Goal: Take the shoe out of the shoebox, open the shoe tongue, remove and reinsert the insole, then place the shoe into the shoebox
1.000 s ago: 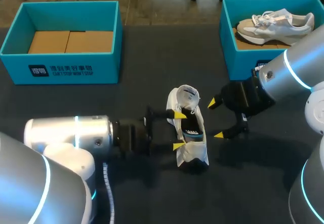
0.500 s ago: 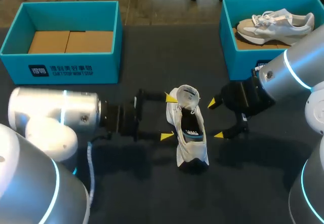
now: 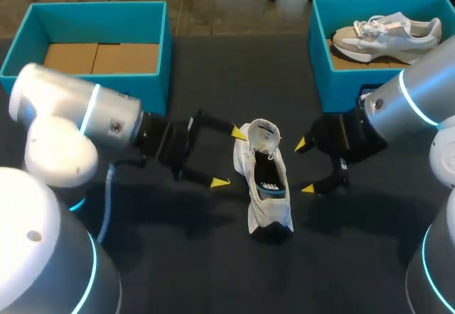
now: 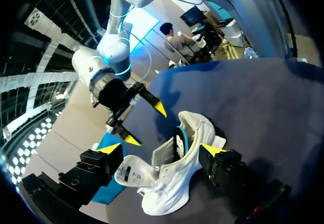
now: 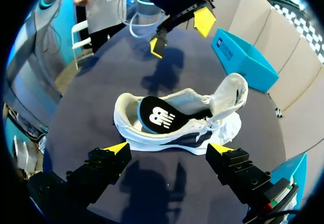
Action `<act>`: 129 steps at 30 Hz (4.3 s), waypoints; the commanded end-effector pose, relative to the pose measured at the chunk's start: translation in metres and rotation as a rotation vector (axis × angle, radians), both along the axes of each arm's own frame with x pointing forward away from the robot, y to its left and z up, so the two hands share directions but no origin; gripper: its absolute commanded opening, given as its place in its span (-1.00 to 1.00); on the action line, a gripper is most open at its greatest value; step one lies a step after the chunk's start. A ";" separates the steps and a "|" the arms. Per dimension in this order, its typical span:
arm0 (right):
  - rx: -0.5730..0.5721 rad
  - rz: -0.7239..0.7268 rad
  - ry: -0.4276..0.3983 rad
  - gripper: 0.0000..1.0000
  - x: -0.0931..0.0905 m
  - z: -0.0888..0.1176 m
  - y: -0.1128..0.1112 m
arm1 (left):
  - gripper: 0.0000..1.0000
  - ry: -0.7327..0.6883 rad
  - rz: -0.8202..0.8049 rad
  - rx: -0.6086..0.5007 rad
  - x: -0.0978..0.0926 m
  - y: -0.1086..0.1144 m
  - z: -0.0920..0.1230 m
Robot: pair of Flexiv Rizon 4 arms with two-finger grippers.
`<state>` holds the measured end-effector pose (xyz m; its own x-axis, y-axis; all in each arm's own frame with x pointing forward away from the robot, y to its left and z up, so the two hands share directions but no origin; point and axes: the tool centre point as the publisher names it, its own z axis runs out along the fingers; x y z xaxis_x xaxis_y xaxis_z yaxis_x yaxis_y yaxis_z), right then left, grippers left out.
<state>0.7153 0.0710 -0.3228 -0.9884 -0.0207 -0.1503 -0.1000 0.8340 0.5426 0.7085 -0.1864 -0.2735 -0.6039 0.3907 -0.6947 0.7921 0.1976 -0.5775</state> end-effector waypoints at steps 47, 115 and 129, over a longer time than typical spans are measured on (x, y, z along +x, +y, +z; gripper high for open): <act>-0.268 -0.076 0.106 1.00 -0.014 0.134 -0.100 | 1.00 0.077 -0.214 0.309 0.010 0.015 0.002; -0.268 -0.076 0.106 1.00 -0.014 0.134 -0.100 | -1.00 -0.188 -0.470 0.937 0.023 -0.059 -0.078; -0.268 -0.076 0.106 1.00 -0.014 0.134 -0.100 | -1.00 -0.197 -0.490 0.959 0.008 -0.063 -0.090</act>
<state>0.7001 -0.0304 -0.1875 -0.9985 0.0281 -0.0467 0.0123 0.9508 0.3095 0.7182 -0.2472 -0.3698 -0.1504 0.9876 -0.0457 0.9668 0.1373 -0.2154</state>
